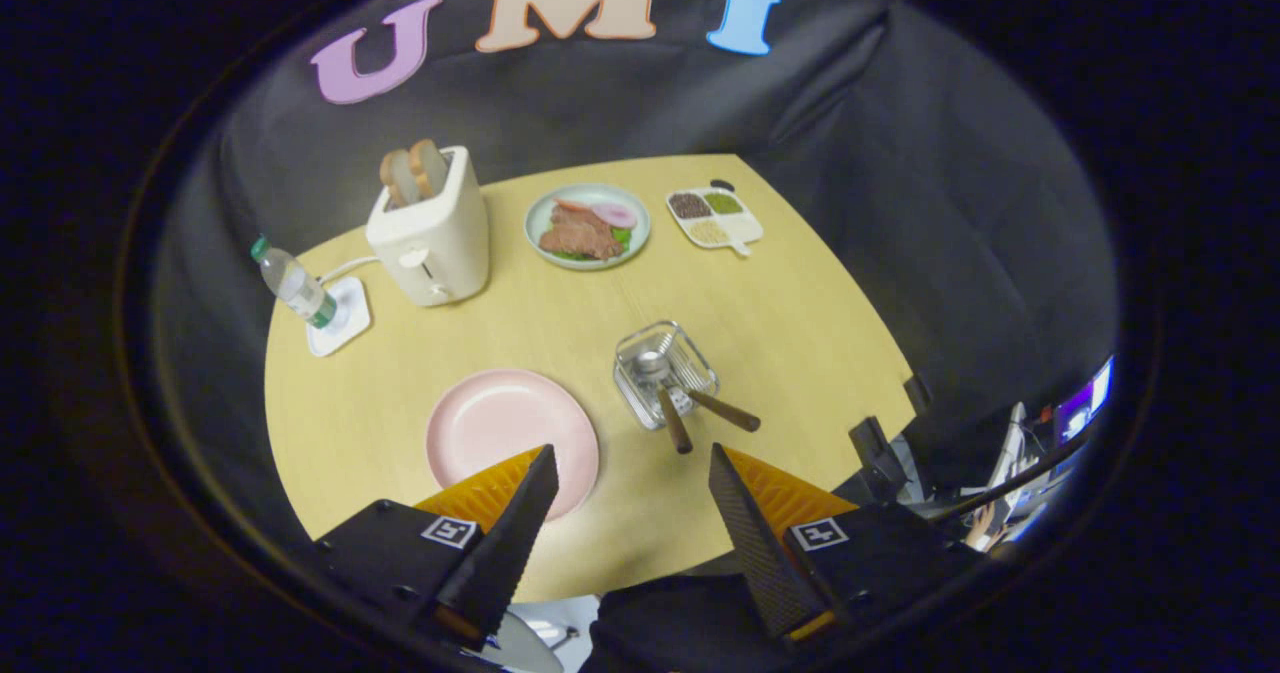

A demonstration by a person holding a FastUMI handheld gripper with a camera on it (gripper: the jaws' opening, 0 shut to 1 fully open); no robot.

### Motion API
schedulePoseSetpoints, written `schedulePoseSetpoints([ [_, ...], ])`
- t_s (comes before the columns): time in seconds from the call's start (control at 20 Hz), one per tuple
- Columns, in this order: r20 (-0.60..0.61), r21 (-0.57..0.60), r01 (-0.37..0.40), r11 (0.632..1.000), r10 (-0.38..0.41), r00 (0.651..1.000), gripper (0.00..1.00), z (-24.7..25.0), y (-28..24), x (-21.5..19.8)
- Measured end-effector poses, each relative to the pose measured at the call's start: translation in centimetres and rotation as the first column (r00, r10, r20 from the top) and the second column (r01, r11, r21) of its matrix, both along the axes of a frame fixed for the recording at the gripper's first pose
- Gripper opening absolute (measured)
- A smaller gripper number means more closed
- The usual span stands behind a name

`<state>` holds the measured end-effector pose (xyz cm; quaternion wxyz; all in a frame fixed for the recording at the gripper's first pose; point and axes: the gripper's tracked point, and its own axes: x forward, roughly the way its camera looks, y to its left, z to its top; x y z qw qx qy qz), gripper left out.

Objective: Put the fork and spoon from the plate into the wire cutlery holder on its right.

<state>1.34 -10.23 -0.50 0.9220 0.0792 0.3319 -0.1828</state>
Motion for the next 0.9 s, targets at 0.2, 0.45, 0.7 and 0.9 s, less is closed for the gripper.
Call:
schedulePoseSetpoints([
  [0.2, 0.313, -0.002, -0.045, 0.999, 0.043, 0.949, 0.97, 5.0, 1.6, 1.9],
  [0.45, 0.572, -0.078, -0.071, 0.994, 0.103, 0.814, 0.97, 9.4, 1.6, 2.4],
  [0.7, 0.71, -0.205, -0.108, 0.973, 0.224, 0.667, 0.97, 12.4, 2.9, 2.0],
  [0.9, 0.769, -0.216, -0.11, 0.97, 0.239, 0.592, 0.97, 13.6, 4.0, 1.2],
])
